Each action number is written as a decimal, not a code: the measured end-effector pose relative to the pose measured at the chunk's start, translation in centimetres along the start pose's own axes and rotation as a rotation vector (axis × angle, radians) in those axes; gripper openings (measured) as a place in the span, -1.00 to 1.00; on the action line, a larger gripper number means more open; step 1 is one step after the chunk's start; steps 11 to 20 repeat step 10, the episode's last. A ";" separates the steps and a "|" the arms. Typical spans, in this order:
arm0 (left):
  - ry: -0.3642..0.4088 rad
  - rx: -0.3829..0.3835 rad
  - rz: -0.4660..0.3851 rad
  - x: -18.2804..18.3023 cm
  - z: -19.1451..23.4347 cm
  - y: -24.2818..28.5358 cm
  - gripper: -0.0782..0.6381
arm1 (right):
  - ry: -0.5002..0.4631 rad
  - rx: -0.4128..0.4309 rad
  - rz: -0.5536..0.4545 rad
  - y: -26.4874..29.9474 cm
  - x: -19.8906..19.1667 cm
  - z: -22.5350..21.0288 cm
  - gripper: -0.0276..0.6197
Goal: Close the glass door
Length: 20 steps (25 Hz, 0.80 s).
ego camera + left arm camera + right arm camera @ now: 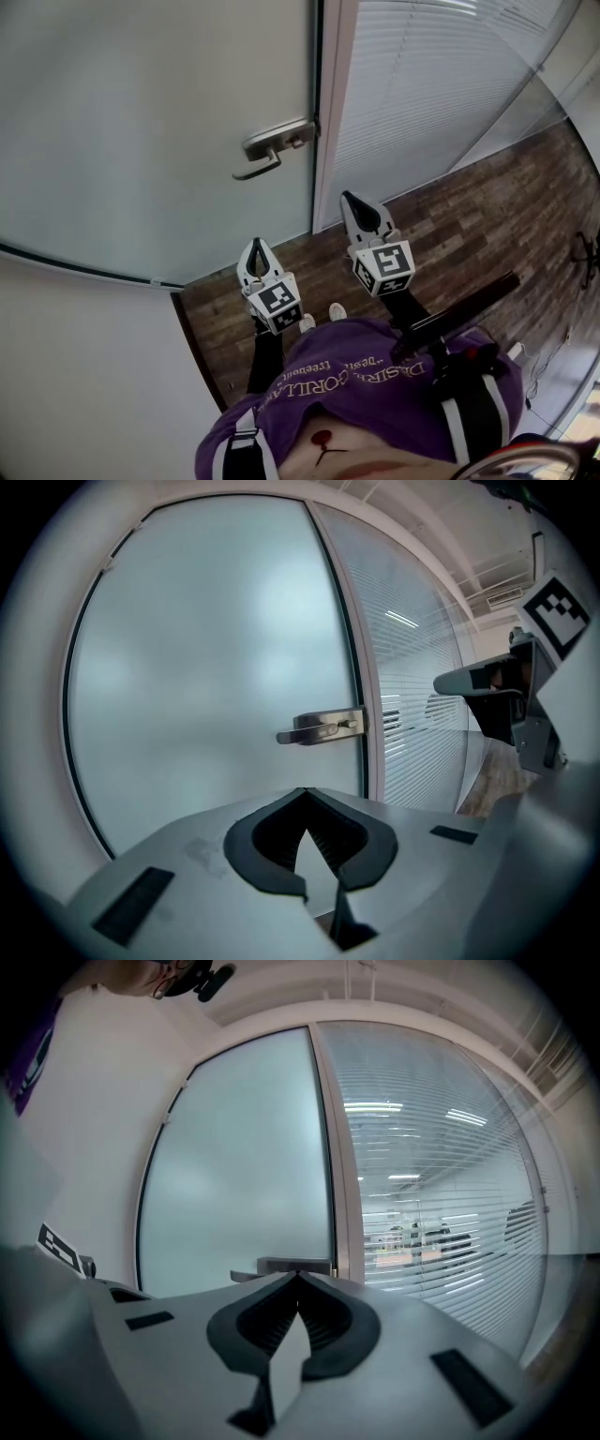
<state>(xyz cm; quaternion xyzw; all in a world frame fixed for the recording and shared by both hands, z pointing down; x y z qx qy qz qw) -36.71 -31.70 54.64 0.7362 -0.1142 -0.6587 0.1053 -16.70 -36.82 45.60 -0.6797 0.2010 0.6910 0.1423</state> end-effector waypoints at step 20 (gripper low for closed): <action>0.040 -0.014 -0.005 -0.2 -0.6 -0.5 -0.78 | -0.001 -0.021 -0.002 -0.8 -0.3 -0.1 -0.92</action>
Point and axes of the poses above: the fingertips, and each gripper's own axes: y forward along the fingers, z to its left, x out of its top, the point moved 4 cm from there along -y, backward along the fingers, and after that the axes turned 1 degree about y, right-handed, at the moved point
